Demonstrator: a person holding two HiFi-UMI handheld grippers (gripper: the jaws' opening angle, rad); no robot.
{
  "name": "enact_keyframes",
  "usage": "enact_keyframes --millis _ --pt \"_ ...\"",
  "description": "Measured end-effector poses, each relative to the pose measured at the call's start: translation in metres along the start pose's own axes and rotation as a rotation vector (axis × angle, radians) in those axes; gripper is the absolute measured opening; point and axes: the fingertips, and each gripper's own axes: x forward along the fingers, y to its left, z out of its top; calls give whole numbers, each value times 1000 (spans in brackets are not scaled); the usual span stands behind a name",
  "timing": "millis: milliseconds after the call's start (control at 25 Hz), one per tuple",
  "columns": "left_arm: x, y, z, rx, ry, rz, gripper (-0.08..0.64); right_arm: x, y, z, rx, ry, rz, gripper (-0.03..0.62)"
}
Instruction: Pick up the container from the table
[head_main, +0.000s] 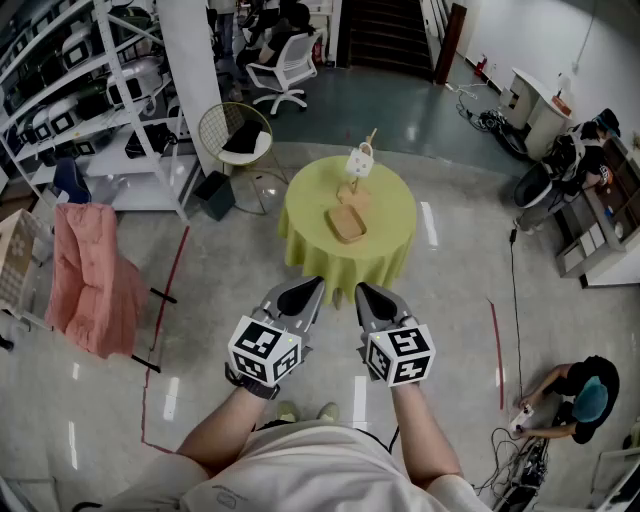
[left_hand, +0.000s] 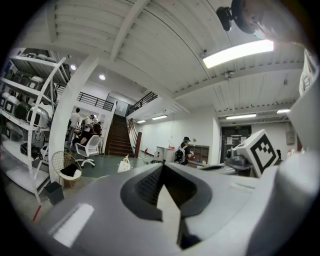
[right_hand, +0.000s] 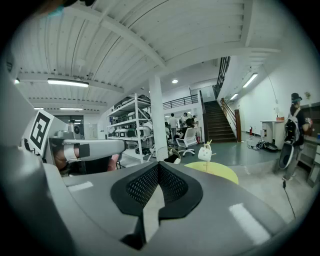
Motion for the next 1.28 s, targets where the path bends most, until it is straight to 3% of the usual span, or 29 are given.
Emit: enact_keyframes --millis 640,1280 --pt "11 -7 -11 -7 12 16 6 2 -12 -10 28 9 36 10" --pt "36 -18 -29 -4 61 41 6 -1 -58 -21 98 -3 27 11"
